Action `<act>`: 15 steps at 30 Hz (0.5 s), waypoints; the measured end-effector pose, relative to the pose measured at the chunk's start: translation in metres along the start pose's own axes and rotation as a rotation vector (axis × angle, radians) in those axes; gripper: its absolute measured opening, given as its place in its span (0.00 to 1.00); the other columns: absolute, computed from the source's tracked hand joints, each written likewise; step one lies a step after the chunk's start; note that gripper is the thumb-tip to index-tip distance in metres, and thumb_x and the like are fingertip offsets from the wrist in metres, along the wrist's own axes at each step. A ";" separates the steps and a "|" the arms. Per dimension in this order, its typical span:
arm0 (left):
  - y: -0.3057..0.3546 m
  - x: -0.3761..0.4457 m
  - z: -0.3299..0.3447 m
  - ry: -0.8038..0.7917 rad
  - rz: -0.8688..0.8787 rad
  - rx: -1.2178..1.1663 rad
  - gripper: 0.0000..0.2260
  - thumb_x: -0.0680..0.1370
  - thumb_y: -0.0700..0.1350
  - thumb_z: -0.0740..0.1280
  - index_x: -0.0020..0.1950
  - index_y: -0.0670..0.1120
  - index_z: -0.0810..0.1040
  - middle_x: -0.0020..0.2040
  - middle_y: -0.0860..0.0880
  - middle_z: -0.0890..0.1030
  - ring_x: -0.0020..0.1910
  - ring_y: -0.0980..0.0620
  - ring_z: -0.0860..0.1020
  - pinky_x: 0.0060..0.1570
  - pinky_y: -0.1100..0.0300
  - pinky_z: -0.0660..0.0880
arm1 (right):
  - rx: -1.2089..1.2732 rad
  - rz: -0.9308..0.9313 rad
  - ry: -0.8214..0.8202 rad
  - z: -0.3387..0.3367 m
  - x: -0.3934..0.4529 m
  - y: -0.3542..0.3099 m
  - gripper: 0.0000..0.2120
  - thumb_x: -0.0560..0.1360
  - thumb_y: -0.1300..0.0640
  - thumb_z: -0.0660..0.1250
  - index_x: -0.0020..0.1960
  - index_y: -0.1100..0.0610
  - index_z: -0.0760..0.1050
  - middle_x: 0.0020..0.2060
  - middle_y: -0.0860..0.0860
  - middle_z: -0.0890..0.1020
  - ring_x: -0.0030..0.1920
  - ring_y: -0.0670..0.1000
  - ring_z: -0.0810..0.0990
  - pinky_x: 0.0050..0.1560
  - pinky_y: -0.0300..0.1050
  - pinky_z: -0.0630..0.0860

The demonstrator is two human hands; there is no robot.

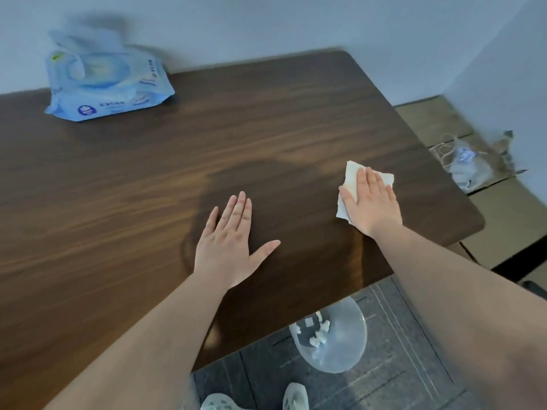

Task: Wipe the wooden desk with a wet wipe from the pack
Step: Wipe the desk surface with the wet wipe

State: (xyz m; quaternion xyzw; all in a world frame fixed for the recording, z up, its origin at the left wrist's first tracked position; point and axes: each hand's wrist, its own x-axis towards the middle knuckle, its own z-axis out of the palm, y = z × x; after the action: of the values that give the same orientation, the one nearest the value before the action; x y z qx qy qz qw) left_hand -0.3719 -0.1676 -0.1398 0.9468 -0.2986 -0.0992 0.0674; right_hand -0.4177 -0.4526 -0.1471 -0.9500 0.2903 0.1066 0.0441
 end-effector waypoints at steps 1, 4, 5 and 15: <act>0.005 0.004 0.001 -0.008 0.005 0.013 0.40 0.73 0.72 0.39 0.75 0.47 0.36 0.77 0.52 0.37 0.75 0.56 0.35 0.73 0.54 0.35 | 0.011 0.013 0.005 -0.001 0.004 0.006 0.35 0.78 0.36 0.39 0.77 0.55 0.41 0.78 0.52 0.46 0.77 0.51 0.44 0.76 0.52 0.43; 0.022 0.020 0.006 -0.010 -0.014 0.039 0.42 0.71 0.73 0.38 0.76 0.47 0.37 0.77 0.52 0.38 0.75 0.56 0.36 0.74 0.52 0.37 | 0.023 0.072 0.034 -0.005 0.018 0.039 0.35 0.78 0.36 0.39 0.77 0.55 0.41 0.78 0.52 0.47 0.77 0.52 0.45 0.76 0.53 0.44; 0.025 0.023 0.006 -0.014 -0.021 0.051 0.42 0.71 0.73 0.38 0.76 0.48 0.37 0.77 0.52 0.38 0.75 0.55 0.36 0.74 0.51 0.37 | 0.025 0.085 0.040 -0.005 0.022 0.049 0.35 0.78 0.36 0.40 0.77 0.55 0.42 0.78 0.52 0.47 0.77 0.52 0.45 0.76 0.53 0.44; 0.030 0.025 0.003 0.011 -0.028 0.042 0.44 0.70 0.74 0.41 0.77 0.48 0.43 0.78 0.52 0.43 0.76 0.56 0.41 0.74 0.53 0.39 | 0.079 0.186 0.030 -0.012 0.055 0.083 0.35 0.79 0.36 0.41 0.77 0.56 0.42 0.78 0.54 0.47 0.77 0.53 0.44 0.76 0.55 0.43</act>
State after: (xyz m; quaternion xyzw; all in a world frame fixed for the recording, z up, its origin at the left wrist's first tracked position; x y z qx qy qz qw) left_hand -0.3692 -0.2070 -0.1412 0.9527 -0.2869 -0.0886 0.0477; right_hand -0.4179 -0.5530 -0.1493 -0.9179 0.3819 0.0842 0.0671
